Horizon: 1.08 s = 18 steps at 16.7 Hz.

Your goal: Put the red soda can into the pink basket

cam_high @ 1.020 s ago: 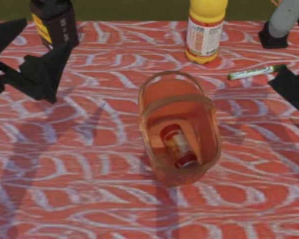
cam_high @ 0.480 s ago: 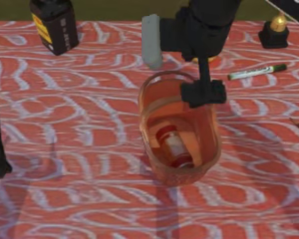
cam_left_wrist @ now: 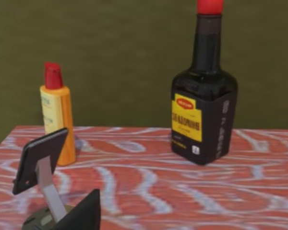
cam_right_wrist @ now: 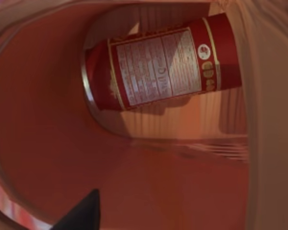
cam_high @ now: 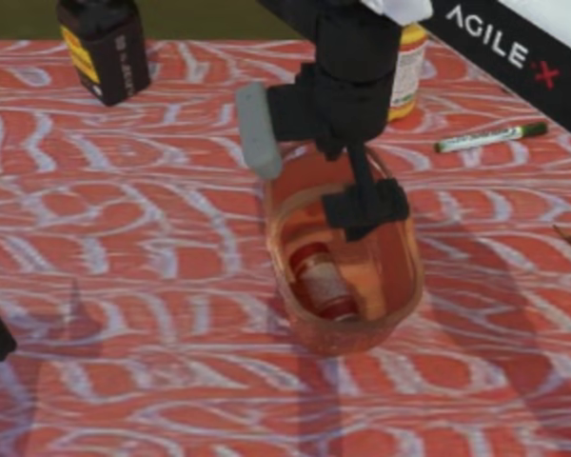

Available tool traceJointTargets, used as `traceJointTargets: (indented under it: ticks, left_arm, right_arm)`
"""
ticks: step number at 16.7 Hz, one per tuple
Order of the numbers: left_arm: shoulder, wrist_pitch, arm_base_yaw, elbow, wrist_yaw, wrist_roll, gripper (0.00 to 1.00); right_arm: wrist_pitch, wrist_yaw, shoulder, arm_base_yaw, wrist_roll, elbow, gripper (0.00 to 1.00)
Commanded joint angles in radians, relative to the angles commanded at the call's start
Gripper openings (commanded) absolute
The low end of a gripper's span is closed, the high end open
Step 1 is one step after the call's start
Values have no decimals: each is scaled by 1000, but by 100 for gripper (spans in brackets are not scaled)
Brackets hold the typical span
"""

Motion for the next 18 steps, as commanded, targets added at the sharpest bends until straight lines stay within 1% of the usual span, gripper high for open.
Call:
traceJointTargets:
  ticks: [4,9,13,18]
  left_arm:
    - [0,0,0,0,0,0,100]
    - [0,0,0,0,0,0,100]
    - [0,0,0,0,0,0,100]
    - [0,0,0,0,0,0,100]
  right_arm:
    - [14,0,-4,-3,-1,-18,100]
    - [96,0,-29,0,0,-126,100]
    - [104,0,-31,1,0,-136,100]
    - [104,0,-31,1,0,-136,62]
